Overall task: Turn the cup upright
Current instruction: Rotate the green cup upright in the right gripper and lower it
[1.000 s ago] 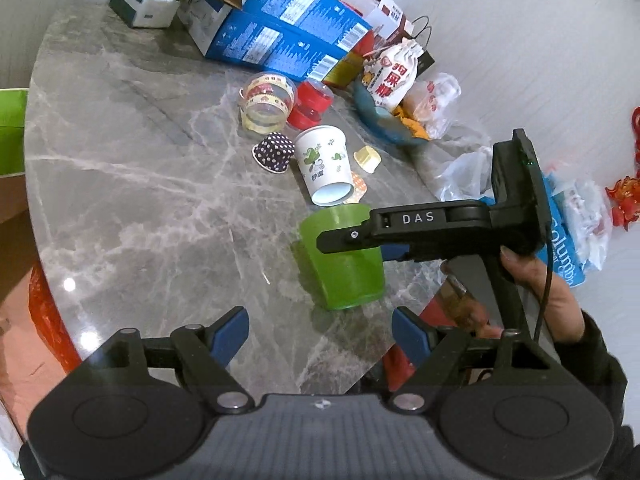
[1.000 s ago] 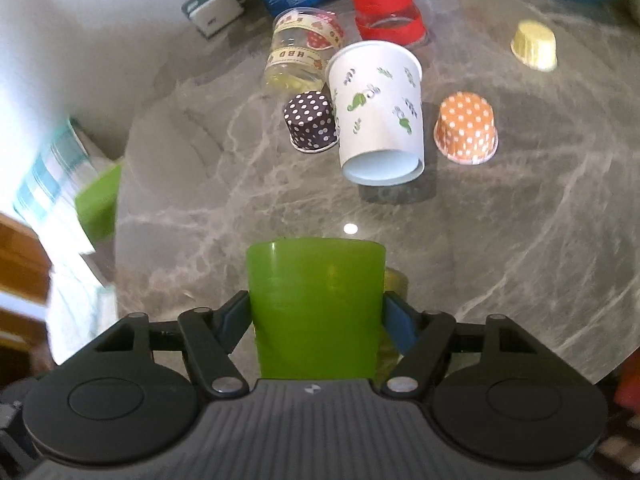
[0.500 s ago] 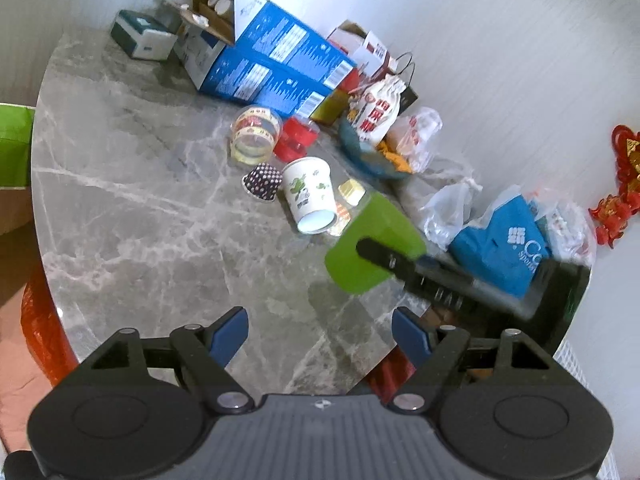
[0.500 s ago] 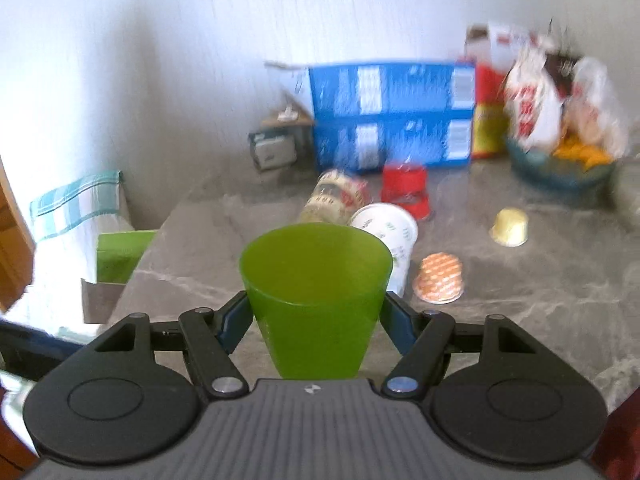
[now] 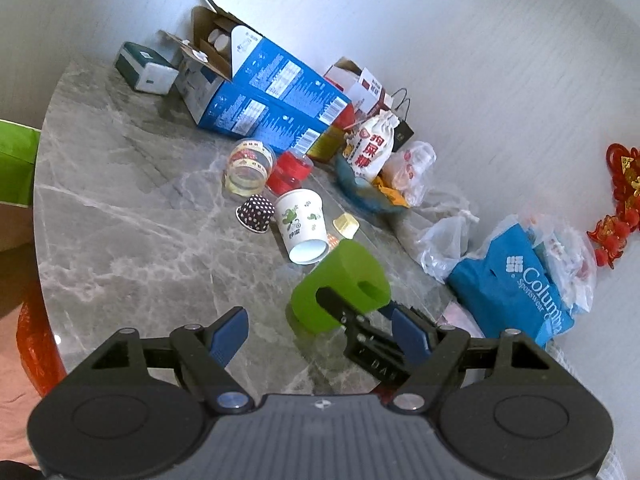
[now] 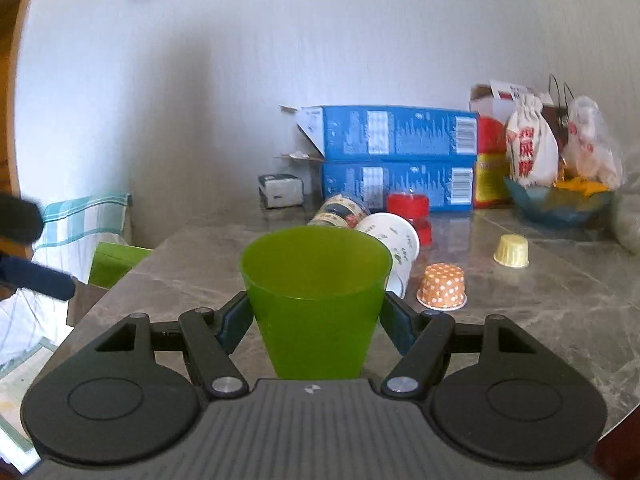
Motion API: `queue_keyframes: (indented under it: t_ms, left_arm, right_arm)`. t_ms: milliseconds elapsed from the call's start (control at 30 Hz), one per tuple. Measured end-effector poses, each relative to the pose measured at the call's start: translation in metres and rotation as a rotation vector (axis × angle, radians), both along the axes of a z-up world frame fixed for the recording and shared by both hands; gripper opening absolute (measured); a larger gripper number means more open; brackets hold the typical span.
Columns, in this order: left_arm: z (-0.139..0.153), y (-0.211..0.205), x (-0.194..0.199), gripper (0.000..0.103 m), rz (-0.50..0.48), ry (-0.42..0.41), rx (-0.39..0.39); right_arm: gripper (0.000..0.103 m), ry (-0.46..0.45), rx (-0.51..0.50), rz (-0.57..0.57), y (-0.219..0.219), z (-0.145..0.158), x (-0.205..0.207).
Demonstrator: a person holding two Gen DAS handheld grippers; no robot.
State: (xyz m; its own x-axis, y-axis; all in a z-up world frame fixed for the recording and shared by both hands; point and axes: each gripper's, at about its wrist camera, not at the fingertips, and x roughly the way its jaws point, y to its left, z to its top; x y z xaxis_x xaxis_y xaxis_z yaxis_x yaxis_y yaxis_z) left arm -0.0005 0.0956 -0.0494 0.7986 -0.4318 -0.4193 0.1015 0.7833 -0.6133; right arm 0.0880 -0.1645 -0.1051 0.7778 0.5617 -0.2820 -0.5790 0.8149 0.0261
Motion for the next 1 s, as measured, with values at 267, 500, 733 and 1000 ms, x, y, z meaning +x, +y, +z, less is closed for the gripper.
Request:
queue_keyframes:
  t_ms: [267,500,733,1000]
  left_arm:
    - [-0.002,-0.007,-0.004,0.081,0.003,-0.015,0.022]
    - [-0.005,-0.006,-0.007,0.081,0.006,-0.017,0.009]
    - [-0.006,-0.007,-0.009,0.081,0.007,-0.018,0.005]
    - [-0.008,-0.007,-0.012,0.081,0.007,-0.018,0.004]
  right_arm:
    - [0.071,0.001,0.053,-0.028,-0.002,-0.011,-0.003]
    - [0.071,-0.017,0.065,-0.036,-0.001,-0.011,-0.006]
    - [0.071,-0.022,0.037,-0.032,0.005,-0.009,-0.008]
    - [0.071,-0.009,0.026,-0.028,0.009,-0.012,-0.008]
